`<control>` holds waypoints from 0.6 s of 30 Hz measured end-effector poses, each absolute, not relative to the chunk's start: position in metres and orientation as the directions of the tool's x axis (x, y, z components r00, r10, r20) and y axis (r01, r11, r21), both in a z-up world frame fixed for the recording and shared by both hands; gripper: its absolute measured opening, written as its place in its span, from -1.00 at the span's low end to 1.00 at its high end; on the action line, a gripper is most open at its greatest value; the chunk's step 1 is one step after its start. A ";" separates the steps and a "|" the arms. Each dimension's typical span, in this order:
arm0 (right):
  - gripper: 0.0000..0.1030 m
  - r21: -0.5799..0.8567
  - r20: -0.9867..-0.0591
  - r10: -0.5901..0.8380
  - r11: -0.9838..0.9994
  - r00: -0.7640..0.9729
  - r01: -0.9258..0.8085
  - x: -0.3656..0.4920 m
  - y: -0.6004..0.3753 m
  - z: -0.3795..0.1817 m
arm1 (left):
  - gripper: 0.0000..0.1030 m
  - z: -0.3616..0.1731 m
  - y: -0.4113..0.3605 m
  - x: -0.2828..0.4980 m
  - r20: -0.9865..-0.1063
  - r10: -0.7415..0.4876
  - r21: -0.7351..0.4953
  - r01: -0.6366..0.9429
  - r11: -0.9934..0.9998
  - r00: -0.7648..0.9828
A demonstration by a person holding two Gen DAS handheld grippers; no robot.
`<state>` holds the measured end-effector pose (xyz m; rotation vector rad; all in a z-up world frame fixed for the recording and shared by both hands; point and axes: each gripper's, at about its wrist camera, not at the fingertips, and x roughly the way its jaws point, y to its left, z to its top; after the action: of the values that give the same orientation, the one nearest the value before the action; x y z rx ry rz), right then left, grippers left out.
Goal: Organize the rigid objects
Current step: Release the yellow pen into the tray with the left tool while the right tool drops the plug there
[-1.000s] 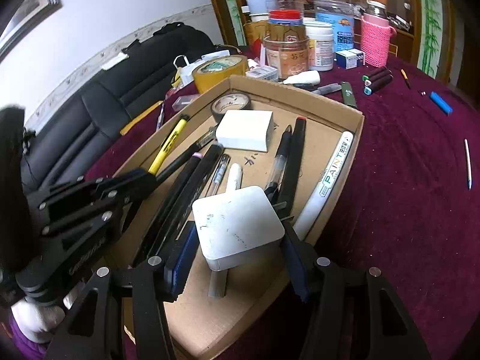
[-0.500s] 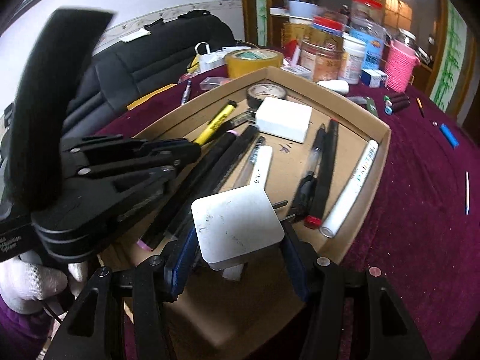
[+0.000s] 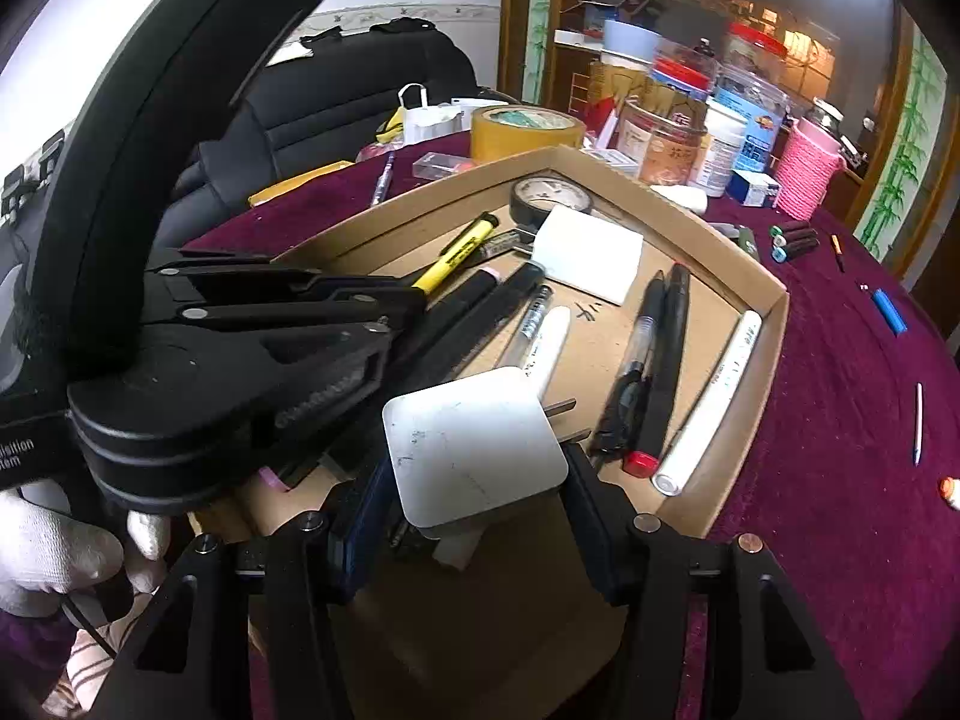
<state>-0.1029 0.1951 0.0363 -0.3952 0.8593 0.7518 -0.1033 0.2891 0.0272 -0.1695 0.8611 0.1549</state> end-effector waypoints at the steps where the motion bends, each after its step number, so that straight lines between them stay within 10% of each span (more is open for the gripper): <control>1: 0.17 -0.022 -0.797 0.428 0.685 0.427 -0.728 -0.103 0.194 0.036 | -0.84 0.027 0.289 -0.103 -0.765 0.066 -0.087 -0.204 0.975 0.641; 15: 0.17 -0.041 -0.803 0.429 0.652 0.413 -0.757 -0.126 0.196 0.037 | -0.81 0.027 0.290 -0.104 -0.773 0.057 -0.099 -0.210 0.973 0.632; 18: 0.17 -0.028 -0.804 0.436 0.652 0.405 -0.757 -0.129 0.196 0.038 | -0.53 0.028 0.291 -0.106 -0.770 0.050 -0.116 -0.216 0.969 0.636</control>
<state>-0.1289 0.1955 0.0379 -0.4247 0.8626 0.7820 -0.1055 0.2913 0.0277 -0.2047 0.8698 0.1534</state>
